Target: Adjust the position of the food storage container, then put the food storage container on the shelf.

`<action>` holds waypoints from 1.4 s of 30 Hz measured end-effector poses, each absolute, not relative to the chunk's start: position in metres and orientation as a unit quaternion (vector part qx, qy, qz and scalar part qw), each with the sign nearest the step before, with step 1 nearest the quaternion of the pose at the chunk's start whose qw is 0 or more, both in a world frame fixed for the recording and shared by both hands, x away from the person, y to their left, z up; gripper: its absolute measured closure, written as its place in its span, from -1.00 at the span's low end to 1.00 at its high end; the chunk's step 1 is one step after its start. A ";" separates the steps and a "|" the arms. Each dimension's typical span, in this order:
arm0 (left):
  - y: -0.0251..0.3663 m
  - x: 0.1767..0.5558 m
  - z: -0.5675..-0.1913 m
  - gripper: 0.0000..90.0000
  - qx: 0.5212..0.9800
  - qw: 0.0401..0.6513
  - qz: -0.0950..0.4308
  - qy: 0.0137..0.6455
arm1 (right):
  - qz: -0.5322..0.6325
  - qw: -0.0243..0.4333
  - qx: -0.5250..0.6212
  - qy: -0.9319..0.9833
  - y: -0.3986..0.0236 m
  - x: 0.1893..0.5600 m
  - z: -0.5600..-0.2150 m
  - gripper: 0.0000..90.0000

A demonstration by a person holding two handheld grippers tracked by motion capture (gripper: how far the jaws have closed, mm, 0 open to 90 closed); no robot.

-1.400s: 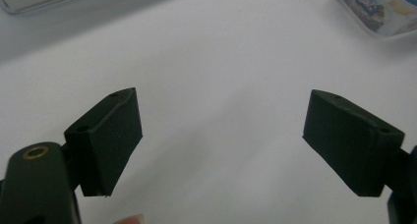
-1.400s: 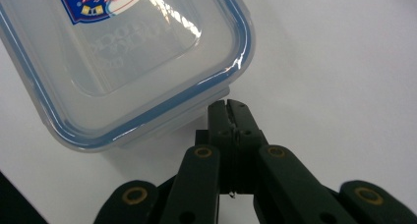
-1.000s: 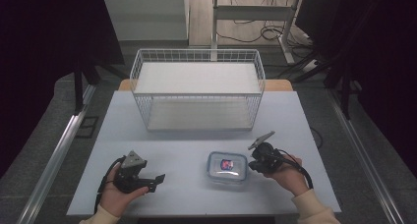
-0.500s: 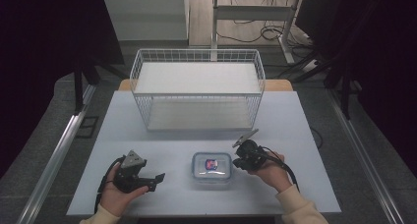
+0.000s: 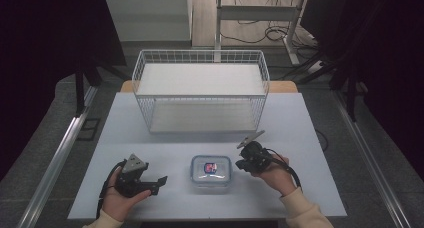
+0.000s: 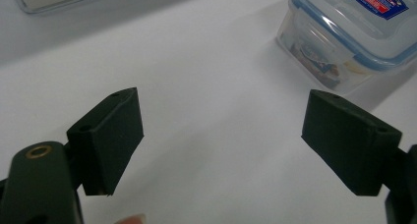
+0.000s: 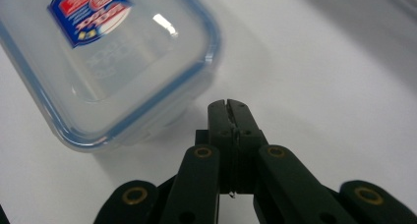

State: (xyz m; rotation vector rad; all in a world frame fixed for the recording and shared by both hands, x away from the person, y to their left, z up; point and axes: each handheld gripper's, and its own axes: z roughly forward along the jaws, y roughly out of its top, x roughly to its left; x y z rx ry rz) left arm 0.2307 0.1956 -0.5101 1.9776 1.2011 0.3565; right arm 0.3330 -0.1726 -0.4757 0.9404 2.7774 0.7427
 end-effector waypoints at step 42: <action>0.182 0.236 -0.501 -0.78 0.772 0.400 0.080 0.487 | 0.391 0.029 0.446 0.805 -0.239 0.297 -0.485 -0.57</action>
